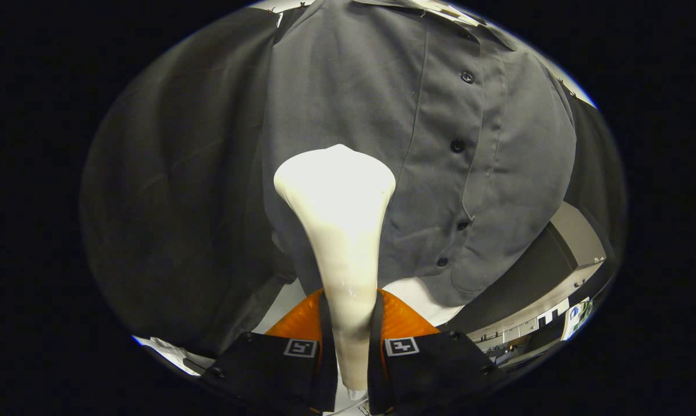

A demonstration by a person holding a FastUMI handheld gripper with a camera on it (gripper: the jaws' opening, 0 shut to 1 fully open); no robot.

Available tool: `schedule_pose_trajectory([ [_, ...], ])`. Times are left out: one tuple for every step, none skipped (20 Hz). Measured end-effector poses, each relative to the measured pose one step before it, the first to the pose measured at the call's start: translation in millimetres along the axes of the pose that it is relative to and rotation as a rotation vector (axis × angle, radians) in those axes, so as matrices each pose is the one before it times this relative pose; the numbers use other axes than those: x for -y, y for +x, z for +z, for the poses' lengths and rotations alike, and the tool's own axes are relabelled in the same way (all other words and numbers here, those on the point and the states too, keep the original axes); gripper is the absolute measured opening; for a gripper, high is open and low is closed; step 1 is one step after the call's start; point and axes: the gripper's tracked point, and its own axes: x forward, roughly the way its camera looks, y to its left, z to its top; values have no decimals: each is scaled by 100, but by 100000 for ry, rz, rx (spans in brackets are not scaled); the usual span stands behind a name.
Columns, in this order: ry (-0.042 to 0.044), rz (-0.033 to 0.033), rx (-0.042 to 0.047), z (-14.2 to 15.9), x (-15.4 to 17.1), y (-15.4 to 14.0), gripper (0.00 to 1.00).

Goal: Iron the clothes twice with a garment steamer, once on the left side and once on the right side.

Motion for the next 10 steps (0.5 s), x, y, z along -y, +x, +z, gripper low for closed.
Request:
schedule_pose_trajectory([
  [-355,241,-419,-591,32,49,29],
  [-36,187,-379,-623,26,-28,29],
  [147,108,-678,-731,121,96,29],
  [24,53,-472,-567,37,154,29],
  [240,-308,-563,-793,75,188,29],
  [278,-324,-547,-564,160,-6,29],
  [158,134,-517,-536,47,66,29],
  [-24,475,-87,-288,-89,-69,29],
  [57,365,513,-245,27,-79,29],
  [-254,371,337,-85,87,-286,29],
])
